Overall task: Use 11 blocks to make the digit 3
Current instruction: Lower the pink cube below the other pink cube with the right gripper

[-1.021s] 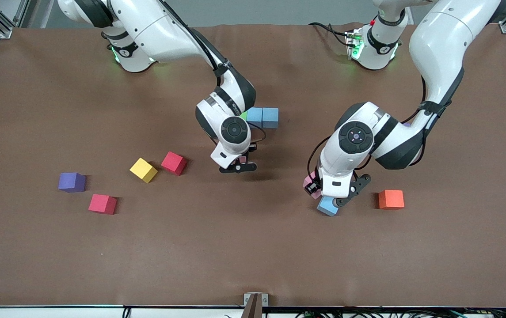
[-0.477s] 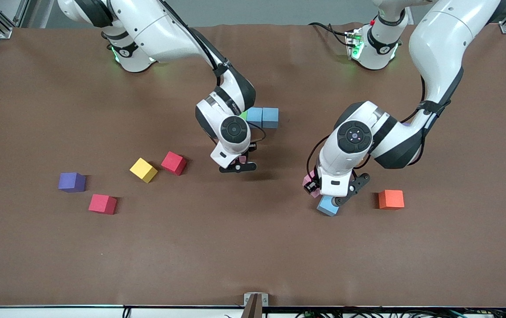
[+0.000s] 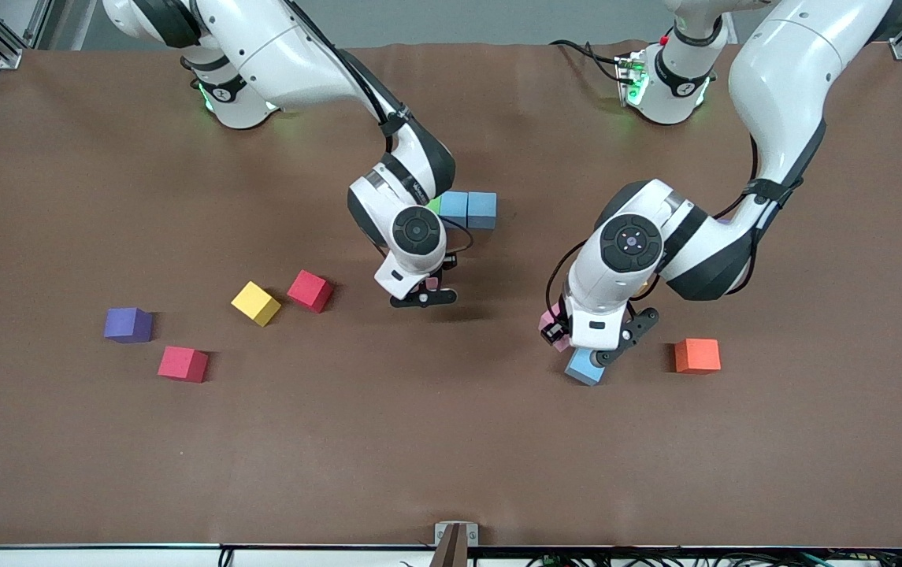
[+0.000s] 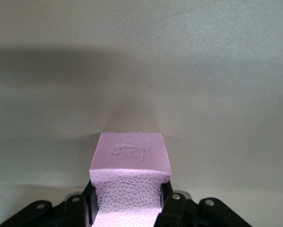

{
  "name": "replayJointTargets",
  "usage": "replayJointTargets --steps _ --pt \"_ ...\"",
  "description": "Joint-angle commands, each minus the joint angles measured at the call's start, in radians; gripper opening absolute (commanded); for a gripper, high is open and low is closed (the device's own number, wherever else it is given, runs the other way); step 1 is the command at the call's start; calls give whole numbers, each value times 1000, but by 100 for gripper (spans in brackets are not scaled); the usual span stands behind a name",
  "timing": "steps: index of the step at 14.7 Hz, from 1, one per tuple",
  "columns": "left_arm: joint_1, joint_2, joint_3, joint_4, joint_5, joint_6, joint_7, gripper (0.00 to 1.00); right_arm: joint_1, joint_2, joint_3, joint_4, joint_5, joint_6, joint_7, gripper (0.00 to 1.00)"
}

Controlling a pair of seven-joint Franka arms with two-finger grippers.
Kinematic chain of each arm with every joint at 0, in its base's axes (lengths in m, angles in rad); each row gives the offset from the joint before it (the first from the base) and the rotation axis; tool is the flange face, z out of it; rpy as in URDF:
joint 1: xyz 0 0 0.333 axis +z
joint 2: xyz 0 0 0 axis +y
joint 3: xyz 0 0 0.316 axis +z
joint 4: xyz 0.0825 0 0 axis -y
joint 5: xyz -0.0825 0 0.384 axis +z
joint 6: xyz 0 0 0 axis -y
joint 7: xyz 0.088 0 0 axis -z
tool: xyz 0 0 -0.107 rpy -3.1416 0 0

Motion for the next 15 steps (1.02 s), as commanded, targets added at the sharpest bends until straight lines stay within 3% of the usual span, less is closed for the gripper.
replayJointTargets --steps 1,15 --pt "4 -26 -3 -9 -3 -20 -13 19 5 -12 -3 -74 7 13 13 43" --pt "7 -28 -13 -9 -3 -24 -14 19 10 -26 -2 -94 11 15 36 43"
